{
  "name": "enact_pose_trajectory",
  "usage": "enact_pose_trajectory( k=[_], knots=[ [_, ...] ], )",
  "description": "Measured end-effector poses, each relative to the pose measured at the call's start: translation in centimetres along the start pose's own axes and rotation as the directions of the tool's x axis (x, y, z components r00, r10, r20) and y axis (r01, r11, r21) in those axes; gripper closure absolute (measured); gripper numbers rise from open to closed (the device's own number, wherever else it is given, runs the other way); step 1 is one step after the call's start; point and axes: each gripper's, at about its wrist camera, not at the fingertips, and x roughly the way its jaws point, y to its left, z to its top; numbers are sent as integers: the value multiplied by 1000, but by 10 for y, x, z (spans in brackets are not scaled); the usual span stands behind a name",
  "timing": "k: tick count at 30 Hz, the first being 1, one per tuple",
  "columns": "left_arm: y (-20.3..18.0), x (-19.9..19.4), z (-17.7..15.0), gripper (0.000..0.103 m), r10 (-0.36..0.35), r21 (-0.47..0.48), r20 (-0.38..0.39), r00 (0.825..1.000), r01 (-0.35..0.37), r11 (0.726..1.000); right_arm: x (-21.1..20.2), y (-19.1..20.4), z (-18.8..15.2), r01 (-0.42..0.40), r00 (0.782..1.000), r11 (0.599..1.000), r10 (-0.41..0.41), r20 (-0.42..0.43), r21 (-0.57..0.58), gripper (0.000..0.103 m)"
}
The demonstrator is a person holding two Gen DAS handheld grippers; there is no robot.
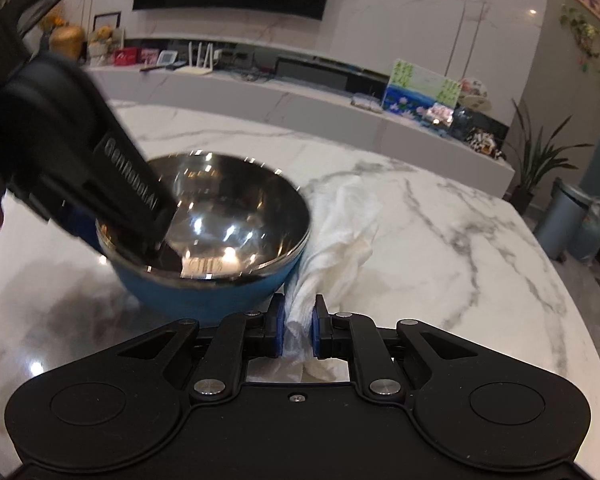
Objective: Clean bowl
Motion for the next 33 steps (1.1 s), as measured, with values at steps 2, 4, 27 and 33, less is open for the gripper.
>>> enact_pose_trajectory(
  k=[2, 4, 27, 33],
  knots=[
    [1, 0, 0, 68, -2, -2, 3, 1000, 2, 1000, 3, 2, -2, -3, 1000, 1000, 2, -21, -15, 92],
    [1, -1, 0, 68, -3, -4, 6, 1000, 3, 1000, 5, 5, -4, -3, 999, 1000, 2, -38, -28, 92],
    [3, -1, 5, 81, 32, 21, -11, 999, -32, 999, -11, -16, 8, 26, 996, 1000, -27, 85, 14, 92],
    [4, -3, 12, 85, 55, 42, 8, 998, -55, 998, -13, -14, 10, 19, 995, 1000, -17, 100, -20, 92]
  ],
)
